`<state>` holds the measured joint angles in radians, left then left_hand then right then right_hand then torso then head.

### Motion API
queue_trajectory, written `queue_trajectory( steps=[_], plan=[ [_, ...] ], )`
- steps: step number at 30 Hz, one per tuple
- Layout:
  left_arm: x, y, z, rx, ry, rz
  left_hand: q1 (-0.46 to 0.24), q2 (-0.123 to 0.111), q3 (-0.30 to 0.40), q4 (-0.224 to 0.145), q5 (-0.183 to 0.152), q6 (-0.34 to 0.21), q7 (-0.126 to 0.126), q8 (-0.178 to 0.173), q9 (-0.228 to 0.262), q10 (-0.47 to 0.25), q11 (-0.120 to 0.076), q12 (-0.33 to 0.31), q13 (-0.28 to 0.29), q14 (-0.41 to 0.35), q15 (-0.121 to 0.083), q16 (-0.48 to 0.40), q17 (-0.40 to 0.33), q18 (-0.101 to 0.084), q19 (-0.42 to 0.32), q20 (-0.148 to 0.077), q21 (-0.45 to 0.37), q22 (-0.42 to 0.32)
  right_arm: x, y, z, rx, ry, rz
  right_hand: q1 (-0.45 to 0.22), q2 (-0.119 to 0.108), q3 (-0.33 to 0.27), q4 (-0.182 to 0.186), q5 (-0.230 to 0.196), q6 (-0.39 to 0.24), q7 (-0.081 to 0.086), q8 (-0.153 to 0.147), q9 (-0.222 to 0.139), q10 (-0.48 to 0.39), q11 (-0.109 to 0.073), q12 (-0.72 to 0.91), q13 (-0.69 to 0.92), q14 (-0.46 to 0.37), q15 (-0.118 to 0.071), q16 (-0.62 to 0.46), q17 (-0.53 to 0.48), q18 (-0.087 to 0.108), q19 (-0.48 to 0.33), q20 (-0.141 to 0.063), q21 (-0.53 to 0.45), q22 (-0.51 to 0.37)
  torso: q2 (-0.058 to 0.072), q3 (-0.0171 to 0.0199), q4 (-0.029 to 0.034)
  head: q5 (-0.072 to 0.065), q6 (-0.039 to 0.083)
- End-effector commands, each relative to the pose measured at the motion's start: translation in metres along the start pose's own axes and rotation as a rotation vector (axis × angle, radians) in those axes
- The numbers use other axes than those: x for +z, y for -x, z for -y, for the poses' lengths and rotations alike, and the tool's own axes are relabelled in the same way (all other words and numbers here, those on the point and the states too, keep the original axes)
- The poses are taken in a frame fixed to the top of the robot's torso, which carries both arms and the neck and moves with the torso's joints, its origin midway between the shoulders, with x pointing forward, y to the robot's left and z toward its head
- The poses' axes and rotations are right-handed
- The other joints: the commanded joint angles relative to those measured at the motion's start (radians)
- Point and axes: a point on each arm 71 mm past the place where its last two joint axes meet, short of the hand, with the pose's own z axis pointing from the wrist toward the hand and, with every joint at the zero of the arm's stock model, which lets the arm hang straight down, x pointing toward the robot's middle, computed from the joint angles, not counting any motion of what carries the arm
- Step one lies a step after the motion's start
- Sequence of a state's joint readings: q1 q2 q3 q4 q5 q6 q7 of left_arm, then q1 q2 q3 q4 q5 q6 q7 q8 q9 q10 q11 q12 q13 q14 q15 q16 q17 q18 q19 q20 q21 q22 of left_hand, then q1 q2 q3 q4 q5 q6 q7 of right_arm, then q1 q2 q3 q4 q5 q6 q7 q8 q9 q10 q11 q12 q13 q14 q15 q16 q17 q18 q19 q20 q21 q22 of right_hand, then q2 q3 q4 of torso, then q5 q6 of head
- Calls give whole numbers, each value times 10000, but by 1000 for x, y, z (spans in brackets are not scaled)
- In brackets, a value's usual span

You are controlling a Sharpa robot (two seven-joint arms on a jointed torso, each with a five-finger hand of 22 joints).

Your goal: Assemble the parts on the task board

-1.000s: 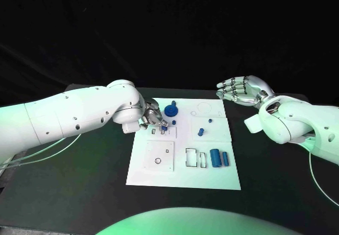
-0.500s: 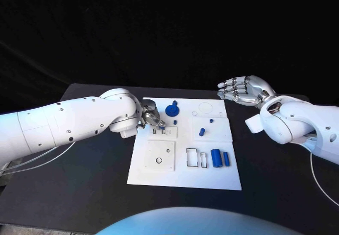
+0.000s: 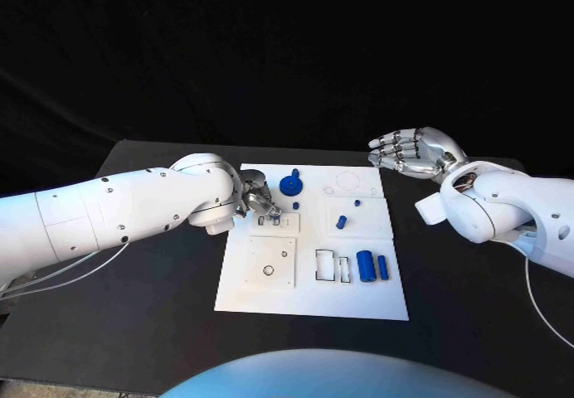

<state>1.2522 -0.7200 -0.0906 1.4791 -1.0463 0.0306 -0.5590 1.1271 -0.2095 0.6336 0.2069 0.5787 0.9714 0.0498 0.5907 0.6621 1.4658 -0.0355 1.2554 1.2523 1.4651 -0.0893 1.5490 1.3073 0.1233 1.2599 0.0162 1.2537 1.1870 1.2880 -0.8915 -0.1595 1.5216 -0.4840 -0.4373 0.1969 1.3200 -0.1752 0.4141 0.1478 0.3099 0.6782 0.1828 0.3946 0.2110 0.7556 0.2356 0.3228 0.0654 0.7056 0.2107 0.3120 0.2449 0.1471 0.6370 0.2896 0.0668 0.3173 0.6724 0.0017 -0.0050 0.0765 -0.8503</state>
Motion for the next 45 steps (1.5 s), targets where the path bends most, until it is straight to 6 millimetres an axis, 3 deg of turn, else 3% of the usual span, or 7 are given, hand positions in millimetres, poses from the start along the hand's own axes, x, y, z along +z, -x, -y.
queue_trajectory(
  steps=[1,28,37,45],
  plan=[
    [1,-2,1,231,35,-235,-60,18,2403,-2327,36,212,-177,57,-5,403,-71,43,23,965,-58,42,2143,-162,83,17,69,17,0,-2,-1,13,62,-182,-103,32,0,83,50,50,972,67,-15,71,5,43,-10,-12,38,-53,-15,-46,-89,2,-45,-16,-1,7,0,23,-33],
    [3,-8,3,587,399,-893,-123,41,2410,-2294,-77,204,-175,39,-19,423,-65,60,41,969,-54,48,2155,-172,105,20,100,68,0,-2,0,12,14,-178,-130,57,7,96,101,36,973,71,-29,61,6,40,-13,-11,41,-65,-39,-47,-50,2,-39,-32,1,-12,-1,-2,-137],
    [4,-7,3,608,453,-904,-140,53,2416,-2285,-132,196,-172,34,-23,424,-62,60,42,968,-53,47,2151,-173,102,21,101,74,0,-3,1,17,12,-189,-133,59,8,97,110,34,973,72,-31,60,6,40,-13,-10,40,-66,-43,-46,-53,2,-37,-41,0,4,11,0,-176],
    [6,-7,5,643,464,-945,-303,84,2359,-2192,-413,211,-176,64,-9,435,-56,46,32,971,-40,54,2167,-177,90,39,80,95,0,-4,1,25,15,-204,-136,61,9,97,121,33,973,73,-33,59,6,40,-14,-9,40,-67,-47,-46,-68,2,-38,-55,1,-2,-2,2,-213]
  ],
)
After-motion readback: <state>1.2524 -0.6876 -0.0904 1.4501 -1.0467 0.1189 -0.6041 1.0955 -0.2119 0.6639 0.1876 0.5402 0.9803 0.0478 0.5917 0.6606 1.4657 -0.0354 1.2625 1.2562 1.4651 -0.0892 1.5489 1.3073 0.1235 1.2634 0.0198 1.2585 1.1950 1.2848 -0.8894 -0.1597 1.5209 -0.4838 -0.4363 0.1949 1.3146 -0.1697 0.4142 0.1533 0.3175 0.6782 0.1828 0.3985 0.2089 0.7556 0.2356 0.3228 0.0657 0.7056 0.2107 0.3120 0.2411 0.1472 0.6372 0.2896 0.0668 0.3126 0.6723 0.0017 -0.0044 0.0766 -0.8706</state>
